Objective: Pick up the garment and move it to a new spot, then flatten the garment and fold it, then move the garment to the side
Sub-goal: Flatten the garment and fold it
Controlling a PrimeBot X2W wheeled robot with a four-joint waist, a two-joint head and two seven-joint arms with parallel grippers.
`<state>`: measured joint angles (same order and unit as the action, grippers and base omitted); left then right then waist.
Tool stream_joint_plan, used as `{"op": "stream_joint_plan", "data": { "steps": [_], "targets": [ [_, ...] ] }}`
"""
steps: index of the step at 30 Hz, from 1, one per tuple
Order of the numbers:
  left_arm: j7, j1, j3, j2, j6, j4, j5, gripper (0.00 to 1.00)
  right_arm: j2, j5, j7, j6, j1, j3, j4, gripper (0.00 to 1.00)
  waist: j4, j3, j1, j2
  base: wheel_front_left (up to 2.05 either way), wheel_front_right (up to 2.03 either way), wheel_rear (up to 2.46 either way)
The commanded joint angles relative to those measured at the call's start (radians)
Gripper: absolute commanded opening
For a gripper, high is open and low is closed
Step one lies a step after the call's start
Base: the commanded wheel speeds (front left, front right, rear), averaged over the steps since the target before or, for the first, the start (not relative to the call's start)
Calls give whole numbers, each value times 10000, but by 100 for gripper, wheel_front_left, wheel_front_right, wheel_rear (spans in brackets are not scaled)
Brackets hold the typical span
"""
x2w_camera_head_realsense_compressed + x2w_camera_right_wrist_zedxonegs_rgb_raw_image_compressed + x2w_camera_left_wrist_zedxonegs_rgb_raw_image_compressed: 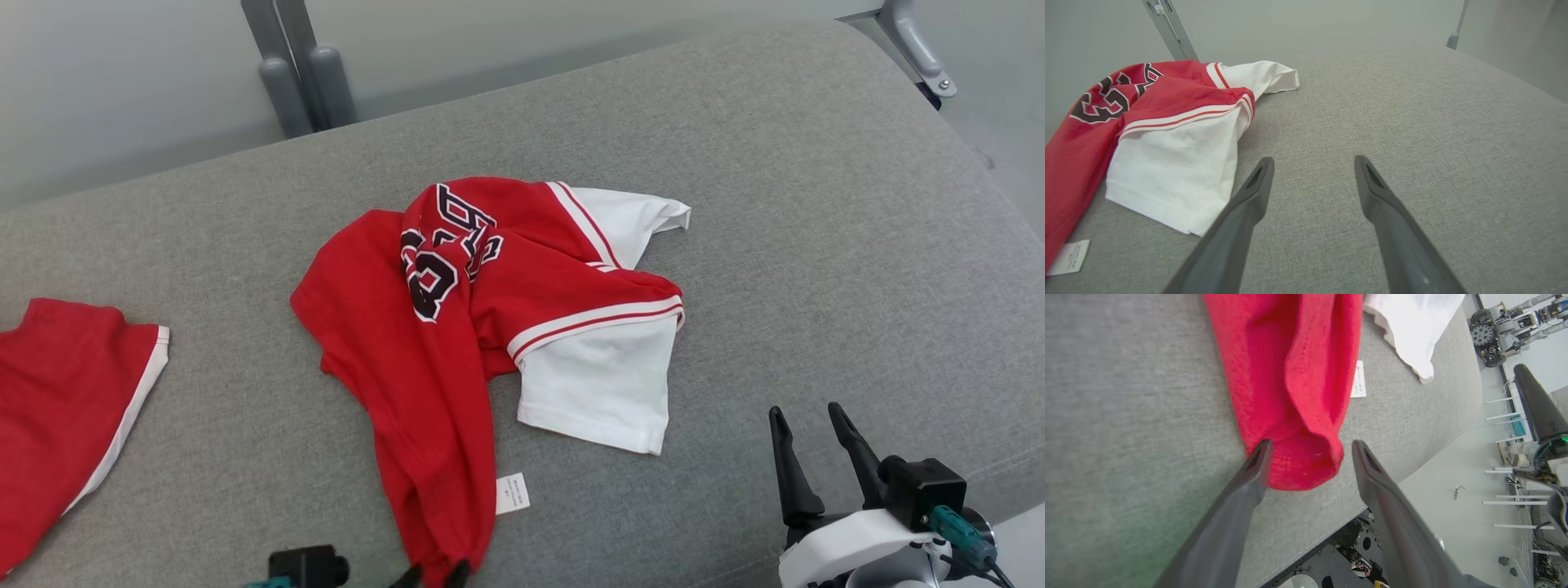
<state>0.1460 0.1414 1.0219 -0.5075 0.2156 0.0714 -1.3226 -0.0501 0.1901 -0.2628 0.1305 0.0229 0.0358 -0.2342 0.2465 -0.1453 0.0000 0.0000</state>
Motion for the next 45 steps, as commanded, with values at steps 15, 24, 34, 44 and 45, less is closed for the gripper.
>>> {"op": "stream_joint_plan", "data": {
  "steps": [15,24,34,44,45],
  "targets": [
    [-462,508,-1671,-975,187,-395,-1658,100,-16,8,-30,3,-159,268,-24,100,164,51,0,0,0,0,0],
    [-931,1041,-1316,-181,-468,1437,-1632,22,-9,39,-30,5,66,80,-48,100,485,-36,0,0,0,0,0],
    [55,1974,-1746,-259,-524,2694,-836,0,-12,199,-30,5,-136,201,-74,100,388,-189,0,0,0,0,0],
    [121,2681,-2006,-452,-717,4086,-683,0,-13,73,-30,5,-122,115,-149,100,263,-3,0,0,0,0,0],
    [139,2655,-2019,-389,-798,4219,-749,0,-13,66,-30,5,-76,112,-158,100,243,28,0,0,0,0,0]
  ]
}}
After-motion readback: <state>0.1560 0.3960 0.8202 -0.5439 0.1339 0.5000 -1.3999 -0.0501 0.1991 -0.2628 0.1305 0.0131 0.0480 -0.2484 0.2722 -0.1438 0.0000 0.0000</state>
